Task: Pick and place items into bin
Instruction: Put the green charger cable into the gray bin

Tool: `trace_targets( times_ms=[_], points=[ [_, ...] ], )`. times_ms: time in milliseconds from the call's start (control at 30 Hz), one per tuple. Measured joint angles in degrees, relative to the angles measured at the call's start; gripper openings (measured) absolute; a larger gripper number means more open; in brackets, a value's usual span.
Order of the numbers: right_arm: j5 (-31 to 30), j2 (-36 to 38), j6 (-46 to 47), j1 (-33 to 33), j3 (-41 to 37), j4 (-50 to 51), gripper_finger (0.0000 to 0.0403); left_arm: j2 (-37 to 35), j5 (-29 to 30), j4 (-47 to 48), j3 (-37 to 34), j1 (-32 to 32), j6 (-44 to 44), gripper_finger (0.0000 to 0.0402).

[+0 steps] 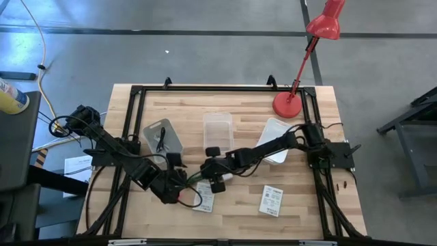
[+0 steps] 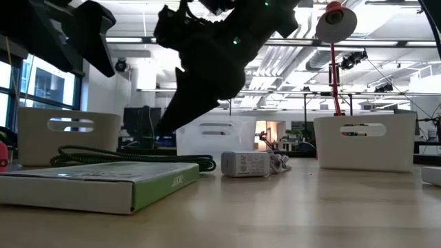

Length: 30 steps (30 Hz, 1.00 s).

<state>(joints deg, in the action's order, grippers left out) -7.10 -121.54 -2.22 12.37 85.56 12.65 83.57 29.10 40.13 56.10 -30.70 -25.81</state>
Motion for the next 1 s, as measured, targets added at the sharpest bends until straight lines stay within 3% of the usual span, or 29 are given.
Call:
trace_targets(
  times_ms=[267,533,1000],
  points=[
    [-1.1,3.6,-3.7,1.6,0.0,8.7,0.0134,0.9,1.3,-2.9,0.1,0.9,-0.2,0.0314],
    [-0.1,6.1,-7.0,5.3,-0.2,11.2,0.0134,9.1,-4.1,-4.2,0.0,5.6,1.0,0.0271],
    [0.2,7.7,-8.5,8.8,-0.2,12.9,0.0134,14.0,-8.1,-10.8,0.0,8.3,4.6,0.0260]
  ],
)
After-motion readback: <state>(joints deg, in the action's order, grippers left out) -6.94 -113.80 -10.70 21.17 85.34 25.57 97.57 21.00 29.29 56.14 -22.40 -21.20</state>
